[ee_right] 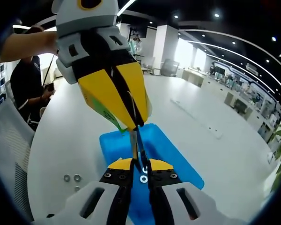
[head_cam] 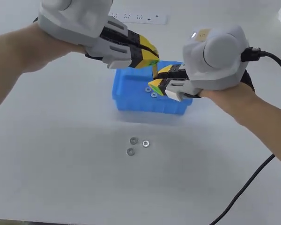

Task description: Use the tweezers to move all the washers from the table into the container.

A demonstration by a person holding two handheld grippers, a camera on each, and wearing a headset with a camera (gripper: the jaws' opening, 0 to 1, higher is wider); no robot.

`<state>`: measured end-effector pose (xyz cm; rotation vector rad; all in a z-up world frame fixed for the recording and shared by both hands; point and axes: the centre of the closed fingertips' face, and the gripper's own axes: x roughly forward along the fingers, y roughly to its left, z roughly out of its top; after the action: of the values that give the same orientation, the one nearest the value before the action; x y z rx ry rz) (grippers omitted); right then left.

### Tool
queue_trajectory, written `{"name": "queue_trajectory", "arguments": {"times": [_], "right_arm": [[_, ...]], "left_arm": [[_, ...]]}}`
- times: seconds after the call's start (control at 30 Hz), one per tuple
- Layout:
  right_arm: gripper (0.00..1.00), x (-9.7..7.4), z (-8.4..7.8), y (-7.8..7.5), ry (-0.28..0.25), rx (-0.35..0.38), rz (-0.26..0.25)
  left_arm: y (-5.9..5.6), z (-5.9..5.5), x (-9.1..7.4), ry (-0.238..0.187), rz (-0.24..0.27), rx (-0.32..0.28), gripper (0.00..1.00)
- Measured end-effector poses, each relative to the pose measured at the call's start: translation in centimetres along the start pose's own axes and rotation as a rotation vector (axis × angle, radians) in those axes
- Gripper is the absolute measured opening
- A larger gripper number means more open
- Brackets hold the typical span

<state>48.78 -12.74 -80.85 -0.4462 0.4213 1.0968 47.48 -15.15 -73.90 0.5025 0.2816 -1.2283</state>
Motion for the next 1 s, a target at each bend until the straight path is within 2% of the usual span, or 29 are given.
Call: {"name": "queue_trajectory", "arguments": {"times": [0.03, 0.13, 0.2, 0.37, 0.5, 0.57, 0.73, 0.9, 1.0], "right_arm": [[0.12, -0.3, 0.4, 0.2, -0.015, 0.014, -0.008], [0.13, -1.2, 1.4, 1.0, -0.041, -0.005, -0.028], [0.12, -1.7, 2.1, 2.0, -0.063, -0.01, -0.023], [0.13, -2.7, 2.8, 4.1, -0.071, -0.055, -0.014], [0.13, -2.9, 2.4, 5.4, -0.054, -0.07, 0.001], [0.13, -2.9, 1.9, 6.0, -0.043, -0.07, 0.01], [0.13, -3.1, 0.9, 7.2, -0.023, -0.064, 0.03], [0.13, -2.9, -0.6, 8.8, 0.01, -0.061, 0.068], [0.13, -2.6, -1.6, 10.0, 0.039, -0.031, 0.103]], "left_arm": [[-0.5, 0.6, -0.4, -0.008, -0.005, 0.023, 0.05], [-1.5, 1.6, -1.3, -0.015, -0.003, 0.056, 0.05], [-2.3, 2.4, -2.1, -0.02, -0.002, 0.07, 0.05], [-4.5, 2.9, -3.7, -0.022, -0.013, 0.1, 0.05], [-5.9, 2.3, -4.5, -0.025, -0.011, 0.084, 0.05], [-6.0, 1.5, -4.6, -0.025, -0.007, 0.071, 0.05], [-7.7, 1.1, -4.8, -0.031, -0.007, 0.039, 0.05], [-9.3, 0.7, -4.2, -0.014, -0.035, 0.019, 0.05], [-10.2, -0.3, -3.8, 0.009, -0.061, 0.004, 0.05]]}}
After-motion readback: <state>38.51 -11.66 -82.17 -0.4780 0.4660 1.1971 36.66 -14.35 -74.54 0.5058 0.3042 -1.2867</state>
